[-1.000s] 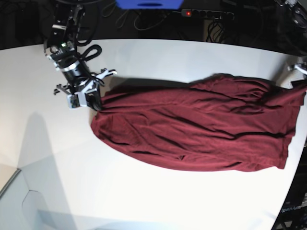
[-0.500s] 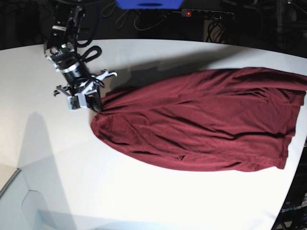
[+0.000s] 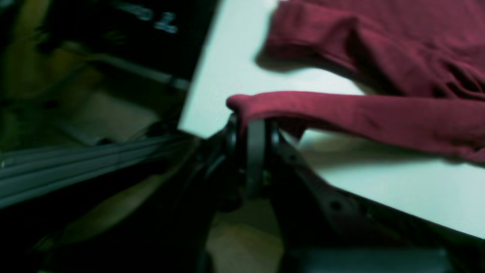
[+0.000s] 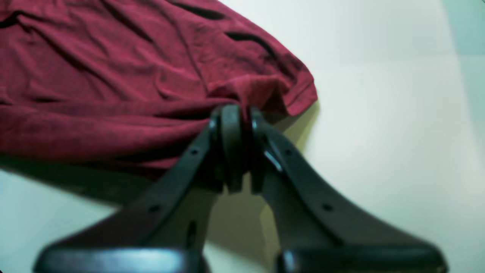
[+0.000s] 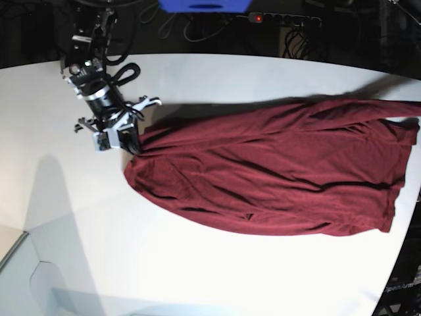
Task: Layout the t-shirt on the table in an organized manner, then fold the t-shirt properly
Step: 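Pull the shirt edge with the left gripper to stretch it taut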
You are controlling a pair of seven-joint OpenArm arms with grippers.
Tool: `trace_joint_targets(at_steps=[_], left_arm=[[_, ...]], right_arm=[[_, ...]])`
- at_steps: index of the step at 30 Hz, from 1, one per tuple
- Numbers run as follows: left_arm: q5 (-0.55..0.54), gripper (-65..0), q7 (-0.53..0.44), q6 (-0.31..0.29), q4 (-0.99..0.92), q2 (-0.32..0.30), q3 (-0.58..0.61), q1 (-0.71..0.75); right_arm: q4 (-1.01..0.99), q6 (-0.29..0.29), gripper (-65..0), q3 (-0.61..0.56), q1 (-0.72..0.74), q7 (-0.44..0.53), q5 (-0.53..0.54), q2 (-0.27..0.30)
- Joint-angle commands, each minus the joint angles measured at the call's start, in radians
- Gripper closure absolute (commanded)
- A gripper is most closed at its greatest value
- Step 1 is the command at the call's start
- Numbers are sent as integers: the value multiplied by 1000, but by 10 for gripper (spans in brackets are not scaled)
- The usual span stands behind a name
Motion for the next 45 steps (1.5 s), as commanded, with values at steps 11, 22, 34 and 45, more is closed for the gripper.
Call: trace_joint_targets(at_steps=[11, 22, 34, 45], left_arm=[[81, -1, -188, 2, -245, -63, 128, 5], [73, -1, -27, -43, -13, -144, 15, 25], [-8, -1, 59, -43, -190, -150, 148, -344], [208, -1, -1, -43, -391, -149, 311, -407]], right_arm=[[16, 1, 0, 0, 3, 27, 20, 3], [16, 1, 0, 0, 5, 27, 20, 1], [-16, 1, 0, 0, 5, 27, 22, 0], [-16, 1, 0, 11, 2, 27, 22, 17]])
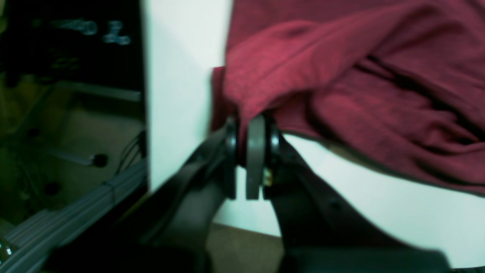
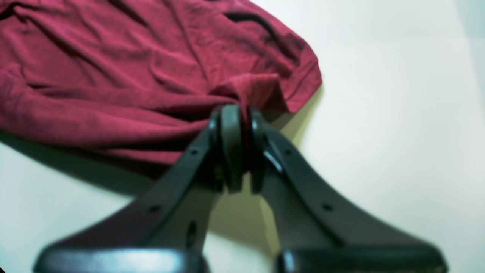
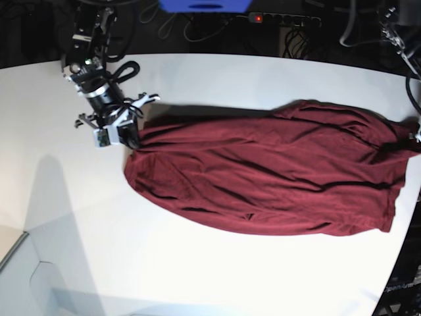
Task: Layout the t-shirt on the table in an organized manner, then fold the t-shirt properly
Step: 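Pull the shirt edge with the left gripper to stretch it taut, then release the shirt with both grippers and lift them away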
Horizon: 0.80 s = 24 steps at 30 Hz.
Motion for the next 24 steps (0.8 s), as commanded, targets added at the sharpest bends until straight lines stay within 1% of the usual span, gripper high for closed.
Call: trace_joint_targets(at_steps=[1, 5, 7, 9, 12, 18, 20, 24], left_arm=[[4, -1, -9, 2, 17, -33, -7, -4], [1, -1, -3, 2, 30, -85, -93, 33], [1, -1, -1, 2, 30, -105, -138, 35], [1, -1, -1, 2, 30, -130, -168, 39], [1, -1, -1, 2, 30, -150, -190, 95], [6, -1, -9, 2, 20, -146, -188, 122], [10, -1, -9, 2, 19, -126, -188, 122], [10, -1, -10, 2, 19, -111, -184, 141]], right_arm=[[16, 1, 0, 5, 7, 28, 22, 11], [16, 1, 0, 9, 7, 34, 22, 17], [16, 1, 0, 38, 13, 36, 23, 17], [14, 1, 0, 61, 15, 36, 23, 16], [16, 1, 0, 65, 11, 36, 23, 16], [11, 1, 0, 63, 8, 36, 23, 16], [-2, 1, 0, 63, 8, 36, 23, 16], [-42, 1, 0, 63, 13, 37, 23, 20]])
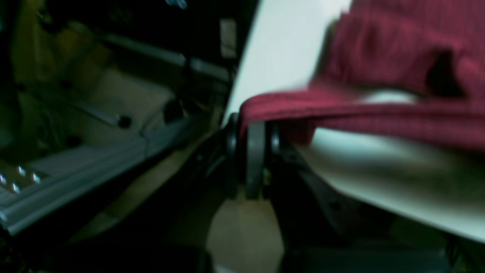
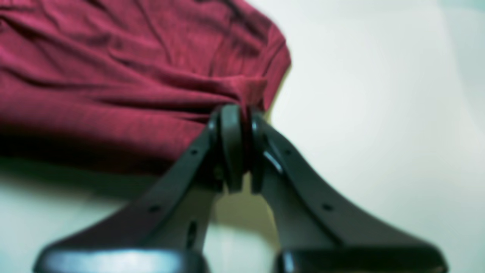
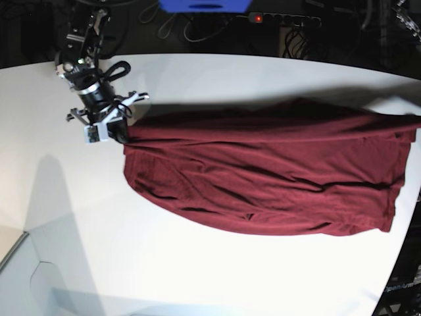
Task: Layout the t-shirt on the table in an organized manner, then fold the t-shirt properly
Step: 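Release the shirt with both grippers and lift them away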
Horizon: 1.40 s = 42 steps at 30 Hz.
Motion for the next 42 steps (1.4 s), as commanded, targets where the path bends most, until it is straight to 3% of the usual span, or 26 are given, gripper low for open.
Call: trace_joint_targets(at_steps=[1, 9, 13, 21, 28, 37, 40, 42], left_arm=[[-2, -1, -11, 5, 13, -28, 11, -14], [-2, -1, -15, 5, 13, -8, 89, 16], [0, -1, -91, 5, 12, 16, 105, 23], [0, -3, -173, 5, 10, 30, 257, 92], [157, -4, -231, 5, -48, 56, 264, 97], [190, -5, -265, 5, -94, 58, 264, 97], [190, -50, -263, 5, -88, 58, 264, 92], [190, -123, -260, 5, -86, 55, 264, 74]], right_arm=[[10, 1, 0, 2, 8, 28, 15, 16], [2, 1, 0, 2, 5, 28, 15, 24], [-10, 1, 0, 2, 8, 28, 15, 24], [-27, 1, 0, 2, 10, 28, 15, 24], [-26, 1, 0, 2, 6, 28, 15, 31], [-26, 1, 0, 2, 5, 28, 15, 37], [-26, 1, 0, 2, 3, 28, 15, 37], [-26, 1, 0, 2, 3, 28, 15, 37]])
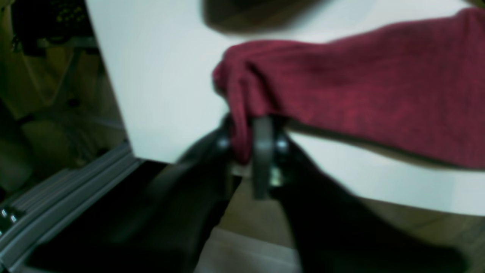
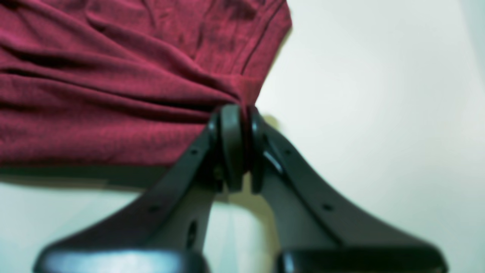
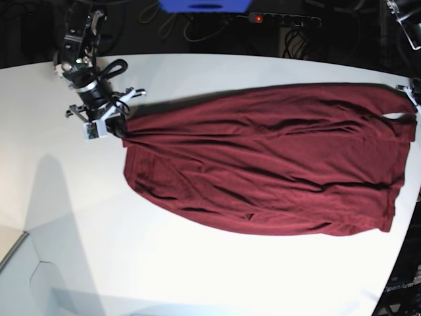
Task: Layout the t-shirt on the table in an organized manner, then fold the t-shirt properly
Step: 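Release the shirt with both grippers and lift them away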
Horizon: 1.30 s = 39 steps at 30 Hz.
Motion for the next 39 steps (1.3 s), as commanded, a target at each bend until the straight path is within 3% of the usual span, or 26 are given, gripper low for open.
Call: trace_joint_targets(at_steps=[1, 4, 6, 13, 20, 24, 32, 39], left_arm=[[-7, -174, 7, 0, 7, -22, -3, -20], [-8, -317, 6, 0, 10, -23, -52, -23], [-10, -353, 3, 0, 10, -23, -80, -24], [-14, -355, 1, 0, 14, -25, -190, -124], [-16, -356, 6, 0, 146, -11, -216, -254], [-10, -356, 1, 0, 148, 69, -212, -374], [-5, -353, -36, 0, 130, 224, 93, -403], [70, -351, -105, 0, -15, 231, 182, -391]], right_arm=[[19, 1, 0, 2, 6, 26, 16, 8], [19, 1, 0, 2, 7, 18, 13, 8], [19, 1, -32, 2, 4, 18, 12, 8], [19, 1, -197, 2, -8, 18, 12, 8], [68, -2, -307, 45, -17, 20, 15, -15], [77, -2, -379, 114, -13, 26, 15, -58], [102, -3, -400, 216, 6, 28, 16, -63], [105, -2, -398, 262, 70, 26, 16, -60]])
